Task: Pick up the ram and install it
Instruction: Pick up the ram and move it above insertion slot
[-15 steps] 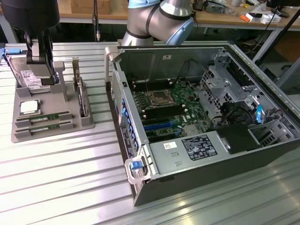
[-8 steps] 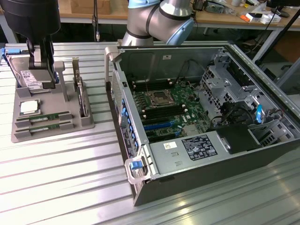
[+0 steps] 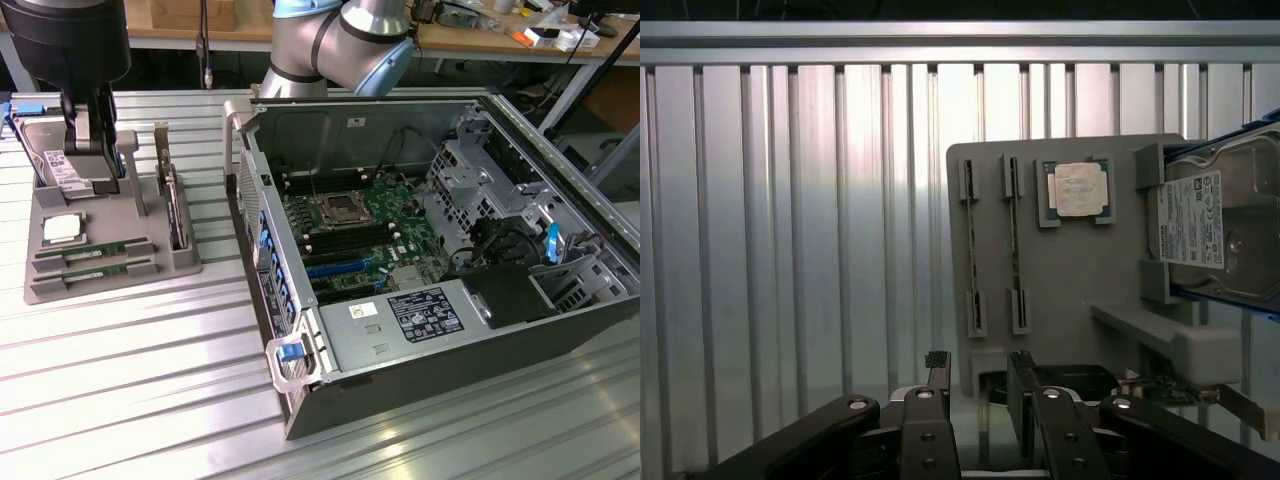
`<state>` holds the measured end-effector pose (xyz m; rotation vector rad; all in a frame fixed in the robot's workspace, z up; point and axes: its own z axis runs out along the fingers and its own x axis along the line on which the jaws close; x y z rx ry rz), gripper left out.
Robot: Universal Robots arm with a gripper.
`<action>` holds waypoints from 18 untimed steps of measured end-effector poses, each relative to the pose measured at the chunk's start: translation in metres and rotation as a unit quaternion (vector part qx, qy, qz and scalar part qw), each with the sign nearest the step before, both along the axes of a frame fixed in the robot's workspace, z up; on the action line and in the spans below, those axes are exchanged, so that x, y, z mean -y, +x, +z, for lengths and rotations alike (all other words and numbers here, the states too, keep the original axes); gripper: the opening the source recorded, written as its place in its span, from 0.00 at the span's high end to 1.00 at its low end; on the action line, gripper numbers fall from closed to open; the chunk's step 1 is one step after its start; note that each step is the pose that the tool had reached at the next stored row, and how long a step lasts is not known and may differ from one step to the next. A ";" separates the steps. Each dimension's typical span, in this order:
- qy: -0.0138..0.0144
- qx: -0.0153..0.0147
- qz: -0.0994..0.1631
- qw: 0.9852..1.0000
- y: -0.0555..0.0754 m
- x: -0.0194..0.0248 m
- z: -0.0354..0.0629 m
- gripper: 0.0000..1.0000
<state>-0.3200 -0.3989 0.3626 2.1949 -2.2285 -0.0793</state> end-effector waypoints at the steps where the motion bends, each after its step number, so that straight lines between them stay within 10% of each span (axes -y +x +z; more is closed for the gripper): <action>1: 0.000 0.000 0.000 1.000 0.000 0.0000 -0.0007 0.64; 18: 0.001 0.000 0.001 1.000 0.000 0.0000 -0.0129 0.64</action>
